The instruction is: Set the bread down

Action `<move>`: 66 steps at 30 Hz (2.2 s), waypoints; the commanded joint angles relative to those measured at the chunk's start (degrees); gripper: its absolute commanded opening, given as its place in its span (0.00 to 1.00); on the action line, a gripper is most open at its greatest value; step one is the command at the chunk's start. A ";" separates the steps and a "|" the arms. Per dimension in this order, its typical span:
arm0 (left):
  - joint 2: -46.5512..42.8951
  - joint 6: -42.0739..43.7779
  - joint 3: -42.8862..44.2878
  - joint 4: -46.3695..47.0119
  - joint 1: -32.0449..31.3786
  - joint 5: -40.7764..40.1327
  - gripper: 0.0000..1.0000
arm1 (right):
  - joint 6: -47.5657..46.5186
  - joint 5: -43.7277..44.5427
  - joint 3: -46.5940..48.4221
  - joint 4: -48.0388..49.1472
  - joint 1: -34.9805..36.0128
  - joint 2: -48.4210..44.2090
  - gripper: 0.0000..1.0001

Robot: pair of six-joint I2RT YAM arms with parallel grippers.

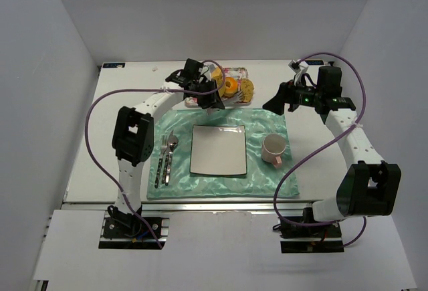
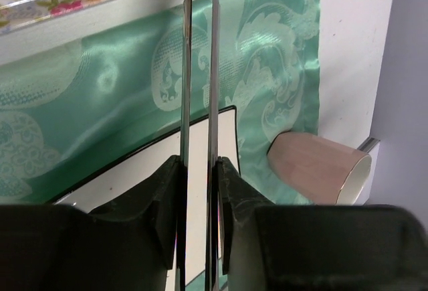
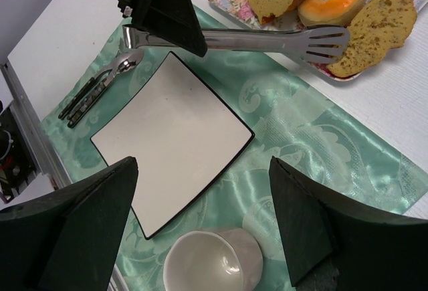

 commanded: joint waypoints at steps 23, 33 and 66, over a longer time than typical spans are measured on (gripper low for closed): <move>-35.30 8.22 -25.80 -9.88 -0.06 7.12 0.12 | 0.07 -1.63 0.35 0.58 -0.44 -1.58 0.84; -43.48 12.00 -34.68 -19.57 -0.06 8.00 0.10 | 0.42 -2.15 0.61 0.67 -0.44 -0.97 0.84; -48.58 9.45 -29.68 -16.50 13.63 -5.09 0.43 | 0.34 -2.33 0.08 1.19 -0.44 -0.88 0.84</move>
